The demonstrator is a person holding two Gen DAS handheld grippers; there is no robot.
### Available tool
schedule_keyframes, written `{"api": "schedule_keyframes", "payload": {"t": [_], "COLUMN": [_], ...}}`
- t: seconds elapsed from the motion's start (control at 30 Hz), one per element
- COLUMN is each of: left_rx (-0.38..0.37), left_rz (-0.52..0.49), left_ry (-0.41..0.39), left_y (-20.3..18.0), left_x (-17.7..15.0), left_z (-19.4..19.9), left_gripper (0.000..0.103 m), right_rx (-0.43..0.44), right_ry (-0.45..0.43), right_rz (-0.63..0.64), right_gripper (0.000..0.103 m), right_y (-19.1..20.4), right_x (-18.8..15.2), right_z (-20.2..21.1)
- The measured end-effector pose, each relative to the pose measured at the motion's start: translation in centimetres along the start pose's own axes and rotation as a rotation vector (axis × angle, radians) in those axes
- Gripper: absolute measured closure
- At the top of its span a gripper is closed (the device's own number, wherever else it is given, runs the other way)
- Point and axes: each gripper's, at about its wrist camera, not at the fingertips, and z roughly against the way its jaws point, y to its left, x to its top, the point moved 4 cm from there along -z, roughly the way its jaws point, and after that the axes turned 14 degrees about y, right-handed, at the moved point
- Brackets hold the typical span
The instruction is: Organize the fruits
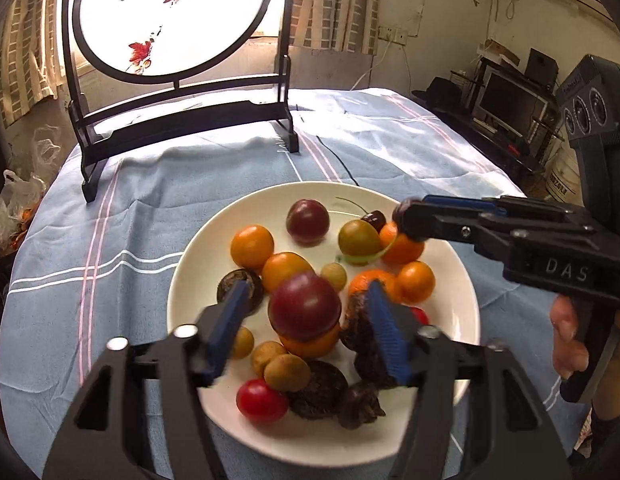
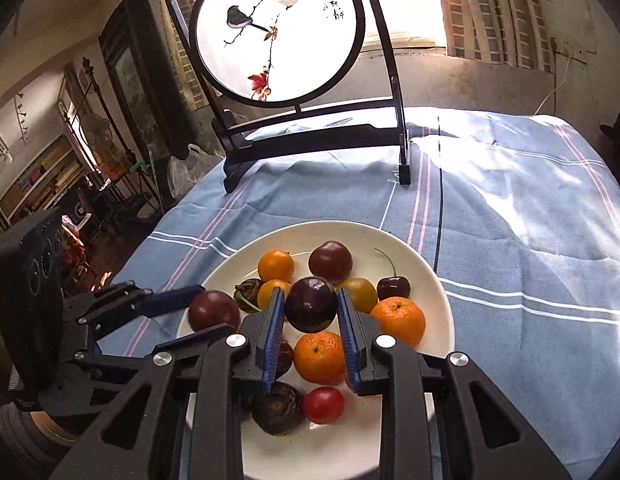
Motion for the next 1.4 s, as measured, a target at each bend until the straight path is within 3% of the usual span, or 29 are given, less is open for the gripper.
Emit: {"api": "schedule_keyframes", "payload": {"t": [0.03, 0.13, 0.17, 0.2, 0.3, 0.33, 0.57, 0.8, 1.4], "left_rx": [0.005, 0.025, 0.042, 0.057, 0.099, 0.117, 0.149, 0.198, 0.264], "left_rz": [0.015, 0.018, 0.012, 0.01, 0.024, 0.036, 0.109, 0.149, 0.192], "left_ry": [-0.007, -0.003, 0.0, 0.002, -0.011, -0.014, -0.061, -0.094, -0.196], "left_y": [0.4, 0.5, 0.3, 0.1, -0.5, -0.7, -2.5, -3.3, -3.6], "left_x": [0.1, -0.8, -1.5, -2.4, -5.8, -7.1, -14.5, -18.4, -19.0], "left_z": [0.0, 1.0, 1.6, 2.2, 4.8, 5.6, 11.1, 13.9, 17.6], "left_gripper": [0.021, 0.019, 0.012, 0.007, 0.005, 0.005, 0.005, 0.005, 0.005], "right_rx": [-0.005, 0.01, -0.001, -0.03, -0.111, -0.124, -0.206, -0.254, -0.263], "right_ry": [-0.009, -0.012, -0.018, -0.03, -0.083, -0.101, -0.13, -0.157, -0.197], "right_rz": [-0.012, -0.021, -0.014, -0.001, 0.027, 0.028, -0.024, -0.072, -0.083], "right_gripper": [0.057, 0.055, 0.054, 0.047, 0.007, 0.003, 0.003, 0.003, 0.003], "right_y": [-0.2, 0.0, 0.3, 0.7, 1.7, 1.9, 1.4, 0.5, -0.3], "right_x": [-0.2, -1.9, -2.8, -4.0, -8.0, -9.4, -16.6, -20.3, -22.4], "right_z": [0.1, 1.2, 2.0, 2.9, 5.9, 6.9, 11.3, 14.2, 17.3]}}
